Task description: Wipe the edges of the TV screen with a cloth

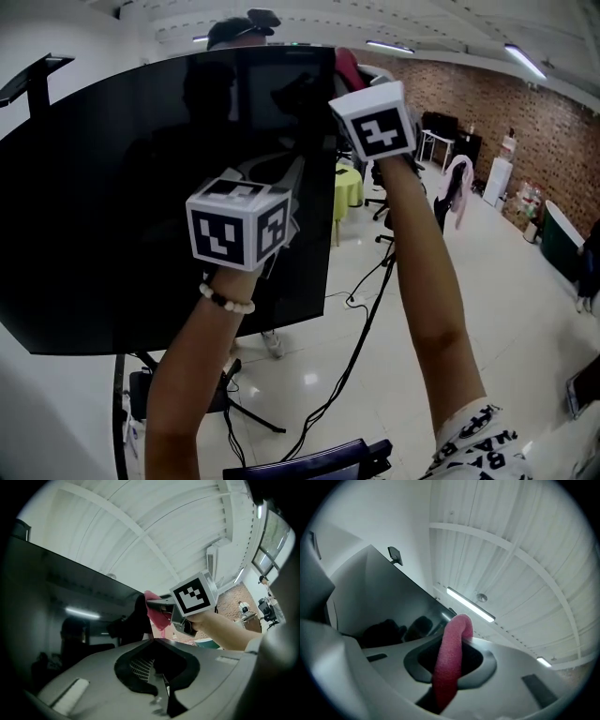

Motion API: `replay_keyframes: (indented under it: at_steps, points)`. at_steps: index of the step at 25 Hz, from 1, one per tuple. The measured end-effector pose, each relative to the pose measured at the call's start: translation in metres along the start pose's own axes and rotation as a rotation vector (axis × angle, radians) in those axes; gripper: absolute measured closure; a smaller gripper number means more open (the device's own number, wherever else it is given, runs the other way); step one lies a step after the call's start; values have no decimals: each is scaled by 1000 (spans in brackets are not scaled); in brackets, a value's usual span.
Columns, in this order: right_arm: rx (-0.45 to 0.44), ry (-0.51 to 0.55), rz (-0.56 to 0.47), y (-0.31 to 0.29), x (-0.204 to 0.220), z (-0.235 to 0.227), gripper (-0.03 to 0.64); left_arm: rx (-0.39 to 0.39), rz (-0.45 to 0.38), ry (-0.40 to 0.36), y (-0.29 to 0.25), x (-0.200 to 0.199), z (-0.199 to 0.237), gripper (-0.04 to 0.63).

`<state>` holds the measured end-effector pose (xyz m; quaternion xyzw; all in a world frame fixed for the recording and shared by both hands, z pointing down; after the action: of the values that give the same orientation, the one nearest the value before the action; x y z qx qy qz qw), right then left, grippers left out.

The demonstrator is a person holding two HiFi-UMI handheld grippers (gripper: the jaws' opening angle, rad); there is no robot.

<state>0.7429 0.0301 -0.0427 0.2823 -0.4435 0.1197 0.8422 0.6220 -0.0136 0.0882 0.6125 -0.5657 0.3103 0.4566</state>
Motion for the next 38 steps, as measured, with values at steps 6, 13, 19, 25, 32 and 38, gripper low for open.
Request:
replay_keyframes:
  at_steps: [6, 13, 19, 25, 32, 38]
  points:
    - [-25, 201, 88, -14, -29, -12, 549, 2, -21, 2, 7, -20, 15, 594]
    - [32, 559, 184, -19, -36, -6, 548, -12, -14, -12, 18, -26, 25, 594]
    - [-62, 456, 157, -16, -52, 11, 548, -46, -14, -3, 28, -34, 46, 594]
    - [-154, 284, 71, -24, -79, 32, 548, -64, -3, -12, 43, -41, 64, 594]
    - [-260, 347, 147, -31, -97, 73, 548, -92, 8, -12, 74, -43, 87, 594]
    - [-309, 422, 209, -29, -119, 113, 548, -133, 19, -12, 113, -51, 115, 594]
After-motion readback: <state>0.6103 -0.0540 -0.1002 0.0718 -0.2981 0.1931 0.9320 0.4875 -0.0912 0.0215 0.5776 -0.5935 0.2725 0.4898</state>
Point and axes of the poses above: the fingertips, and each gripper's own axes: y backward along the fingers, z to its left, x out of its underside, the point moved 5 cm from there along y, backward along the fingers, and after that the axes turned 12 degrees about -y, right-handed, at the moved point
